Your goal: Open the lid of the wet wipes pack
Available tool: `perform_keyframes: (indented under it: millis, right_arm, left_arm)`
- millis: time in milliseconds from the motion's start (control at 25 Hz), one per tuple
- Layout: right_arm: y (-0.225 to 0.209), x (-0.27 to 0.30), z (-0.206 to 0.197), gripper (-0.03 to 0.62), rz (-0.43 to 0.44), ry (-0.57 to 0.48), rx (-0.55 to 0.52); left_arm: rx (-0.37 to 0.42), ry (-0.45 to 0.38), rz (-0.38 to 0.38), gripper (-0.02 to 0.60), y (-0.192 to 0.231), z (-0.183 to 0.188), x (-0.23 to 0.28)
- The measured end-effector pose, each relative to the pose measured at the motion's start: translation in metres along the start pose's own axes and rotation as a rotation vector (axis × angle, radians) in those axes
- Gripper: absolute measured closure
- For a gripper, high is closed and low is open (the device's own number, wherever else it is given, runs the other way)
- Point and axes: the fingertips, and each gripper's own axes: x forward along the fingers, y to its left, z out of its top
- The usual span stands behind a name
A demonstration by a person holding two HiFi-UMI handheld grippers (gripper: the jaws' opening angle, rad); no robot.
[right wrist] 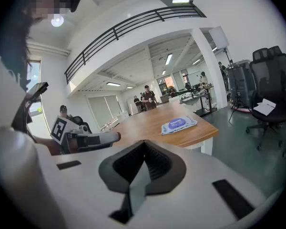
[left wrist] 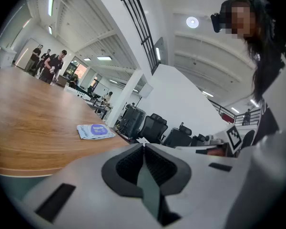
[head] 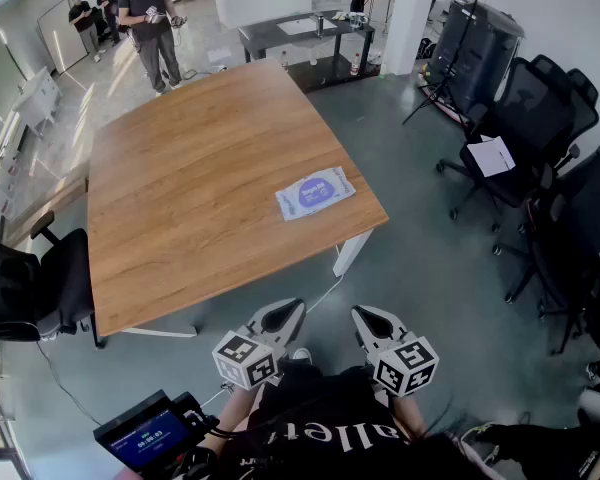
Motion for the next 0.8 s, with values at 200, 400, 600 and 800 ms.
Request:
perform_keyframes:
  millis: [200, 400, 600, 800]
  right_arm:
    - [-0.015, 0.005, 0.009, 0.585, -0.019, 0.02, 0.004]
    - [-0.033, 0.039, 0.015, 0.585, -0.025, 0.047, 0.024]
    - [-0.064, 0.086, 0.033, 0.585, 0.041, 0.077, 0.002]
    - [-0.101, 0.149, 0.067, 0.585, 0.134, 0.102, -0.041]
  left_arm:
    - [-0.015, 0.009, 0.004, 0.58, 0.009, 0.005, 0.01]
    - [-0.051, 0.004, 0.024, 0.58, 0.045, 0.011, 0.023]
    - [-0.063, -0.026, 0.097, 0.58, 0.082, 0.028, 0.045]
    - [-0.073, -0.047, 0.197, 0.578, 0.132, 0.046, 0.075]
